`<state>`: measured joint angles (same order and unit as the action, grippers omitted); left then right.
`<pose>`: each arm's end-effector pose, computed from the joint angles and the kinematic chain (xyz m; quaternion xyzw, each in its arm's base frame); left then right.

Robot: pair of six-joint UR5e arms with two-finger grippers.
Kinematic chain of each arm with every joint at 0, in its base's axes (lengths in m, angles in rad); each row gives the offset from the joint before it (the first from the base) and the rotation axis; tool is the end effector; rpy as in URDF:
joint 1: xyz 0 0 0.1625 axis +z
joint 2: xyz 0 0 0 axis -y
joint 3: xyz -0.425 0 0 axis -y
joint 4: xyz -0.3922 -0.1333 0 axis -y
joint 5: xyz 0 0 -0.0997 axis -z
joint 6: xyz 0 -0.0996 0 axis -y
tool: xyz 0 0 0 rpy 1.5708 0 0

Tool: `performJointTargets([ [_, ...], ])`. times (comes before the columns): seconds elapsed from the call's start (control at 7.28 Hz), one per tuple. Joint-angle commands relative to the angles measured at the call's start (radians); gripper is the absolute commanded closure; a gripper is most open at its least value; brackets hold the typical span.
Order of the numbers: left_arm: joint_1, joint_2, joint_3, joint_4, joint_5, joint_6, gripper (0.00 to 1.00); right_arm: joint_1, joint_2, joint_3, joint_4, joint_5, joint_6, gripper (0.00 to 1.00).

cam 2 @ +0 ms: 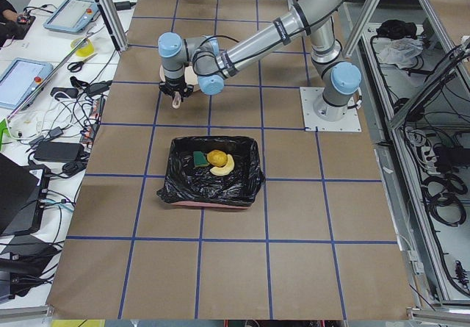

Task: Sweep and dump trash into bin
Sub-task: 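Bring the empty dustpan back down onto the table with the left gripper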

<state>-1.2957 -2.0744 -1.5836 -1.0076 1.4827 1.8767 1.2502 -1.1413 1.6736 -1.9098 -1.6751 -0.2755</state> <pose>0.0399 -0.6645 0.2466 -0.7177 -0.6945 0.0498 0.0003 -0.0704 -0.6022 0.2335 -0.0174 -0.9938 -0.1074 0.0213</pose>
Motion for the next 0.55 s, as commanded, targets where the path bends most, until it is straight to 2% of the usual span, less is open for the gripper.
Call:
performJointTargets([
  [0.0, -0.001, -0.022, -0.004, 0.03, -0.001, -0.004, 1.0, 0.0, 0.0, 0.0, 0.0, 0.0, 0.001, 0.49],
  [0.27, -0.002, -0.027, -0.003, 0.044, -0.002, -0.007, 1.0, 0.0, -0.001, 0.0, -0.006, 0.0, -0.001, 0.39],
  [0.41, -0.007, -0.029, -0.007, 0.046, -0.002, -0.028, 1.0, 0.0, -0.008, -0.003, -0.009, 0.0, -0.002, 0.27],
])
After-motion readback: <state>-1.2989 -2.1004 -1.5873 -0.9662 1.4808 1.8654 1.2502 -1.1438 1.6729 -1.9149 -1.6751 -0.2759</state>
